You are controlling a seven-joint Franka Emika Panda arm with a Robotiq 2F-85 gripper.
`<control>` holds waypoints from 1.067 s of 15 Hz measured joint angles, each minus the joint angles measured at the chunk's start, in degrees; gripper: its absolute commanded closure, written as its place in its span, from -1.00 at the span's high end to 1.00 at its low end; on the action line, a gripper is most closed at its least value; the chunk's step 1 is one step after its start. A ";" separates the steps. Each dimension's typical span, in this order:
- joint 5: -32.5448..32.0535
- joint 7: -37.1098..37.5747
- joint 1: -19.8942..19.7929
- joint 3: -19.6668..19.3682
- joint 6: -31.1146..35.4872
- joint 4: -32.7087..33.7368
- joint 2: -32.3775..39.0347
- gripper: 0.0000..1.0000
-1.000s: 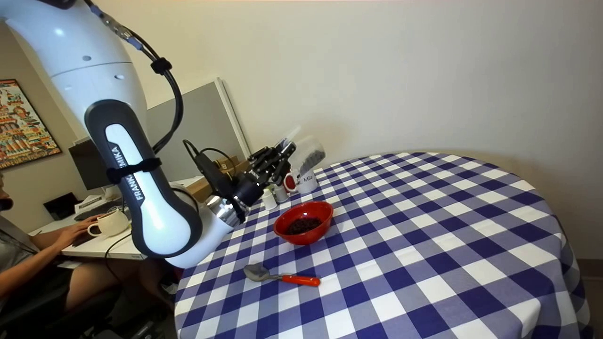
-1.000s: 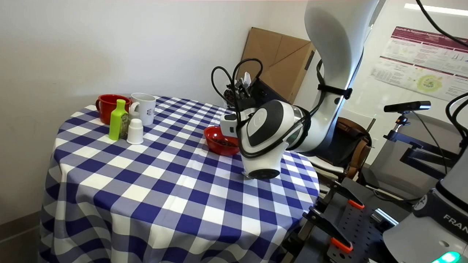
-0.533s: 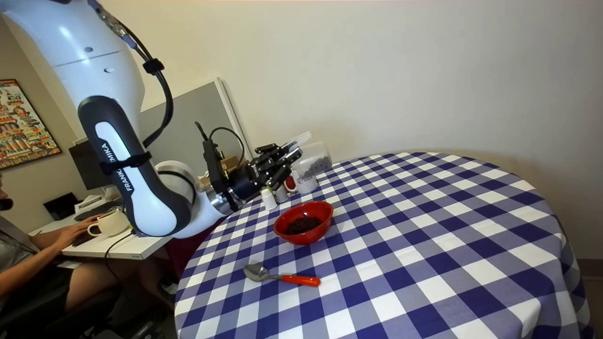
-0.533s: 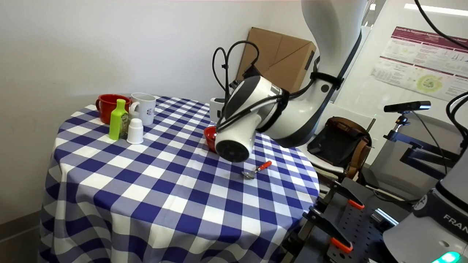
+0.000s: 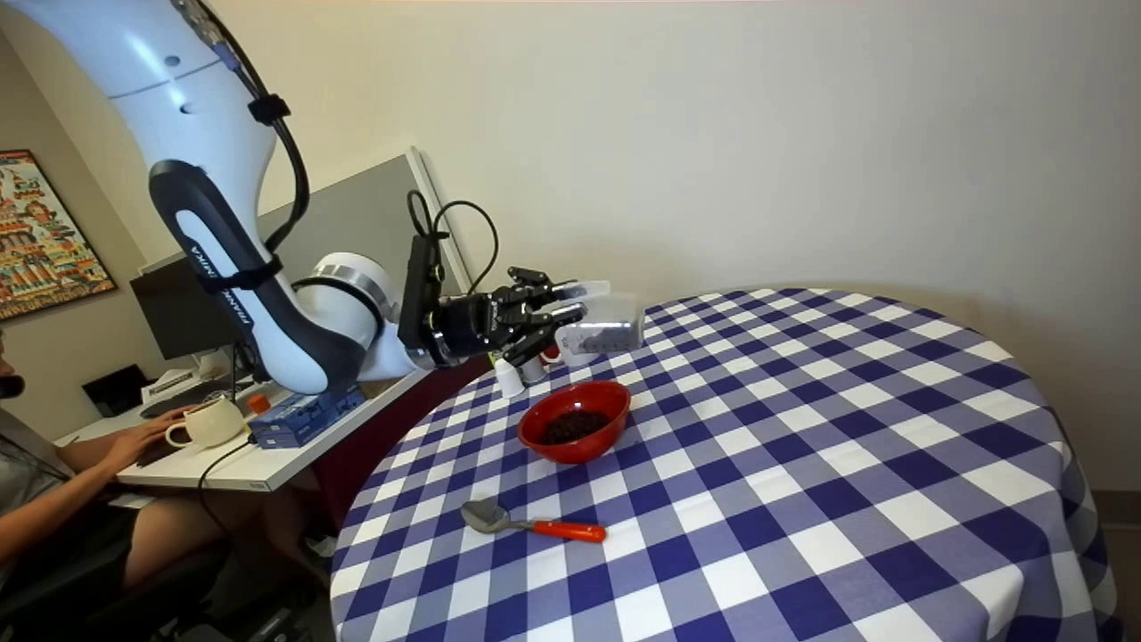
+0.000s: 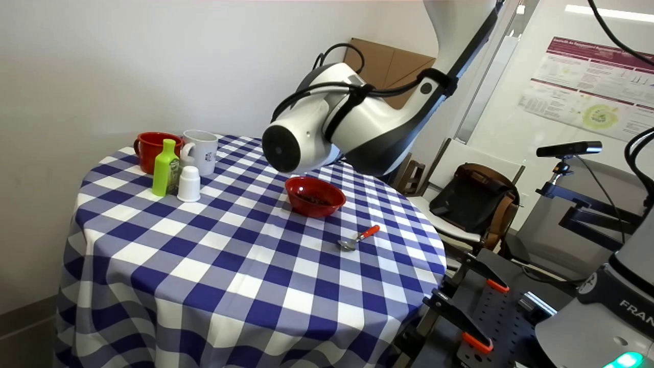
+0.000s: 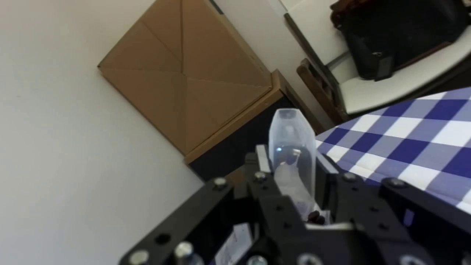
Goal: Pour some of the things in the jug into the bowl
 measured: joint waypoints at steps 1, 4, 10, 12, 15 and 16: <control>2.48 -0.02 -0.34 -0.14 1.01 1.09 -0.16 -0.81; 9.69 -0.53 -1.72 -1.02 4.40 3.76 -1.65 -0.81; 23.84 -4.16 -6.16 -5.95 11.62 7.08 -7.02 -0.80; 29.38 -4.86 -7.47 -7.62 13.54 7.47 -7.60 -0.80; 37.91 -7.06 -8.84 -9.34 16.52 7.55 -7.68 -0.80; 40.67 -8.24 -9.23 -9.71 17.77 7.55 -7.75 -0.80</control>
